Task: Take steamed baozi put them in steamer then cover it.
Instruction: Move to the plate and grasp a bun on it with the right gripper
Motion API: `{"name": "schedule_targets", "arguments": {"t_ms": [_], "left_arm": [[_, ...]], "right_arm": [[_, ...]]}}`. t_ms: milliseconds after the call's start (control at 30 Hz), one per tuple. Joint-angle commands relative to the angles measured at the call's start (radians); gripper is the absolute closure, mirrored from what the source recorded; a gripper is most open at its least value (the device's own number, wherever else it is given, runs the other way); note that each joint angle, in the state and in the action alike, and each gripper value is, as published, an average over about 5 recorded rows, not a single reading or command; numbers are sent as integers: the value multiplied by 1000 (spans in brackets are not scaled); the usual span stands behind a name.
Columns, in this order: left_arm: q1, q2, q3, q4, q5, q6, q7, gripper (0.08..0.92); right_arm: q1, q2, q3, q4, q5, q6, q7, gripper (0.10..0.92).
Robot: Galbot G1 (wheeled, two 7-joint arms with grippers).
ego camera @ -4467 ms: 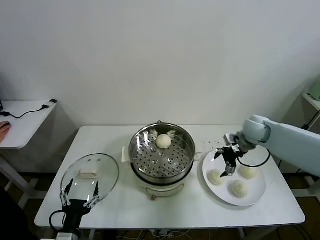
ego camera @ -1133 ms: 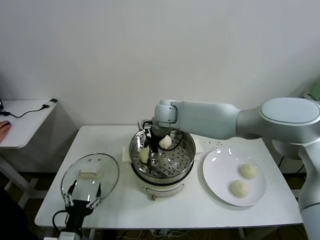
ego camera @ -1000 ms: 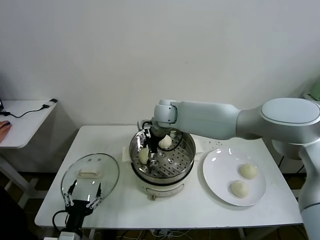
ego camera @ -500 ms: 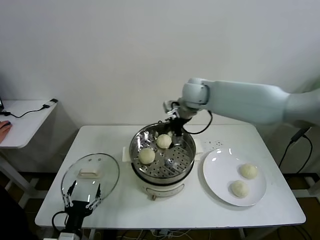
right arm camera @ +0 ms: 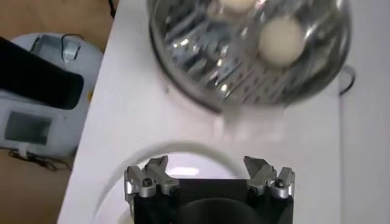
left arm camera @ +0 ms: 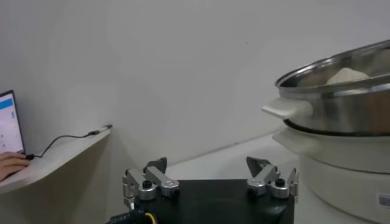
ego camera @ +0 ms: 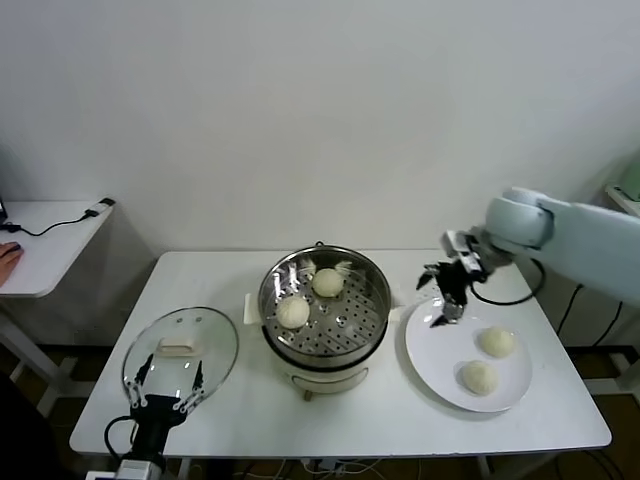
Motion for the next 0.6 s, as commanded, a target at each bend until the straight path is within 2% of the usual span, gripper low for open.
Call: {"name": "schedule_targets", "arguments": {"t_ms": [33, 333, 600], "left_arm": [[0, -3, -1, -5, 6, 3, 1, 177], [2, -9, -9, -1, 8, 3, 0, 177], [9, -15, -13, -1, 11, 1, 0, 177]], "right_arm": [[-471, -183, 334, -23, -304, 40, -42, 203], [-489, -70, 332, -130, -358, 43, -37, 203], [-490, 3, 318, -165, -362, 38, -25, 203]]}}
